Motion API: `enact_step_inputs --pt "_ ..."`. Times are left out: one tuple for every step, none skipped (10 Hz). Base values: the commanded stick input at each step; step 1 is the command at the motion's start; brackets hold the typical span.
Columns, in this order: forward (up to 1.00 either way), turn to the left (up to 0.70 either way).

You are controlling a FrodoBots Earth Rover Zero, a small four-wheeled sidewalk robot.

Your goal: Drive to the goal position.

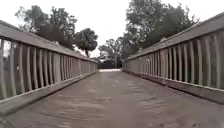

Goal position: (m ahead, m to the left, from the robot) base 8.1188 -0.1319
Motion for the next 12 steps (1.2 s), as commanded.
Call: enact_step_inputs --pt "0.70 0.00" --pt "0.70 0.00" --pt "0.70 0.00" --pt "0.70 0.00" --pt "0.70 0.00" --pt "0.70 0.00" --pt "0.70 0.00" --pt "0.70 0.00" --pt "0.70 0.00" --pt "0.70 0.00" --pt "0.70 0.00" --pt "0.70 0.00"
